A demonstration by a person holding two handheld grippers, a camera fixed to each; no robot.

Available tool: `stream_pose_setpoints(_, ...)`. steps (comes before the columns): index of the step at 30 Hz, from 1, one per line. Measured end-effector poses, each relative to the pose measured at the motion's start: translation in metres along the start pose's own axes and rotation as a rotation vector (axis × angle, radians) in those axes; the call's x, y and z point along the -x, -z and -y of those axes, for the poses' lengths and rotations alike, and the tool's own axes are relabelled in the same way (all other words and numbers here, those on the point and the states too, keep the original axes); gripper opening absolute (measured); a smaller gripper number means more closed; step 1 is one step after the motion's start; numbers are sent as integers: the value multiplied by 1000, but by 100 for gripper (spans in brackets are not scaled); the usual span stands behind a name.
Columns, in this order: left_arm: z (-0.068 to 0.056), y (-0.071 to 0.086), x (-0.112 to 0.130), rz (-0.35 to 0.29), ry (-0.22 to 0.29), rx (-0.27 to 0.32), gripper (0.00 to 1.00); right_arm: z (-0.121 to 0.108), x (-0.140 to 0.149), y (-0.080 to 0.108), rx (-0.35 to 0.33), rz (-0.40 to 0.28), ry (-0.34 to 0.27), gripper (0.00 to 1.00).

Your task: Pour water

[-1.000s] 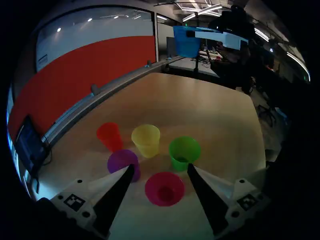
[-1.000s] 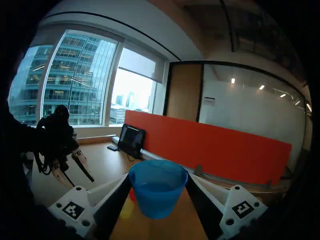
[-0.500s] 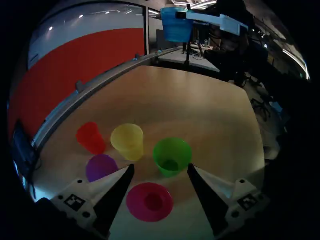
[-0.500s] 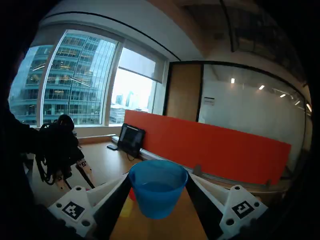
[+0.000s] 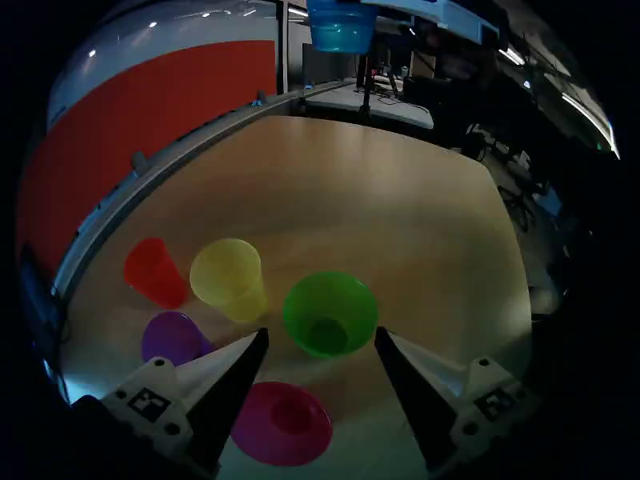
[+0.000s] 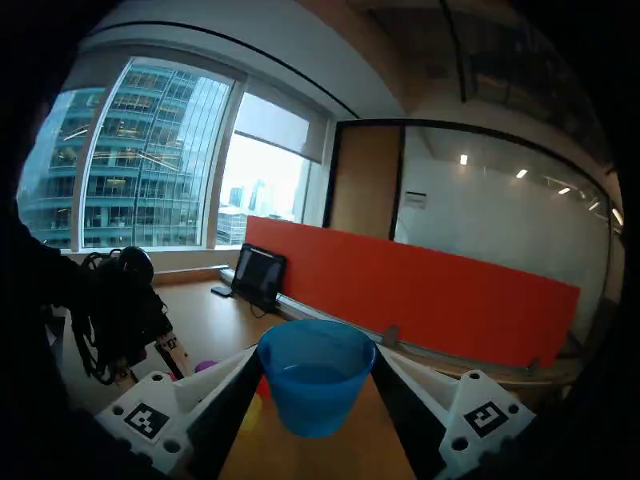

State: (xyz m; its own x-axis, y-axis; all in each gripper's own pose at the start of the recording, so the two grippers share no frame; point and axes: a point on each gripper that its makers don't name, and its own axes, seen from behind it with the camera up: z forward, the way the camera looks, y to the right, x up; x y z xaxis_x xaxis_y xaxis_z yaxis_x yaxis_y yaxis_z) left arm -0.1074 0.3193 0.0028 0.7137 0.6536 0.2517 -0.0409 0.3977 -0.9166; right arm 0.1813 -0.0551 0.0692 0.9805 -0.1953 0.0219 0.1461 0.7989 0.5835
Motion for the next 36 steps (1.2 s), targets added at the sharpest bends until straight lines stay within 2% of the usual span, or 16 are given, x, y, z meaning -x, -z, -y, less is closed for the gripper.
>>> stream_pose_setpoints(11, -5, -16, 3, 21, 1, -1, 99, -1, 2, -2, 1, 4, -3, 93)
stream_pose_setpoints(17, -4, -23, 2, 21, 5, -16, 99, -4, 3, -1, 6, 3, -4, 93)
stream_pose_setpoints(29, -4, -32, 0, 14, 13, -20, 99, -7, 5, 1, 11, 5, -4, 93)
stream_pose_setpoints(36, -3, -35, 1, 13, 15, -34, 86, -8, 6, 2, 15, 6, -5, 93)
